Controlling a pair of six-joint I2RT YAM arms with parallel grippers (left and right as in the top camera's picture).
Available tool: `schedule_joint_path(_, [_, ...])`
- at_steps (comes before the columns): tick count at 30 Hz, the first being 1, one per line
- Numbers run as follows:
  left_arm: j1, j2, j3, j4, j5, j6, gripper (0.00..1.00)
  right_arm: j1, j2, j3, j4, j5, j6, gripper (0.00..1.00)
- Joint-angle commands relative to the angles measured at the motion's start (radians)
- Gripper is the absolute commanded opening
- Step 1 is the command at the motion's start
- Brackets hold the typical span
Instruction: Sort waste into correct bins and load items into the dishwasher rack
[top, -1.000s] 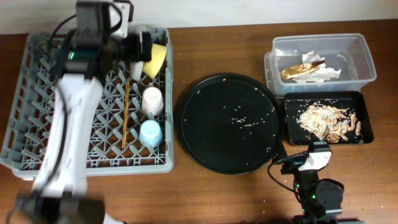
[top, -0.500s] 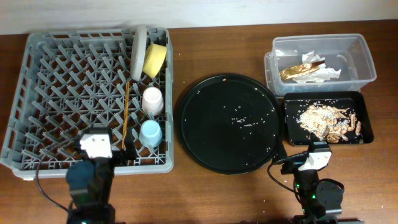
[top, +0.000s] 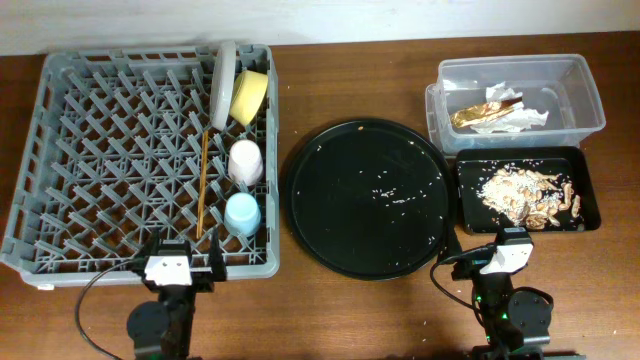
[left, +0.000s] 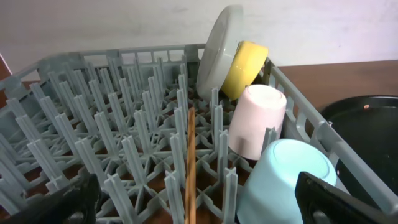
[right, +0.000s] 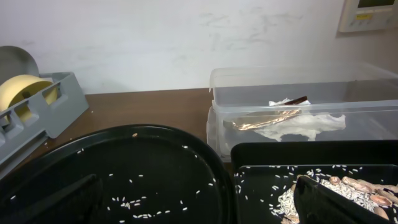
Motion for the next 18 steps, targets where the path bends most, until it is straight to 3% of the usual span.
schedule_joint_path(1, [0.003,-0.097,-0.003,-0.015,0.003,0.016,0.99,-0.005,-0.006,-0.008,0.0,-0.006,0.0,0.98])
schedule_joint_path(18, [0.0,-0.103,-0.003,-0.014,0.003,0.015,0.99,-0.005,-0.006,-0.008,0.0,-0.006,0.0,0.99])
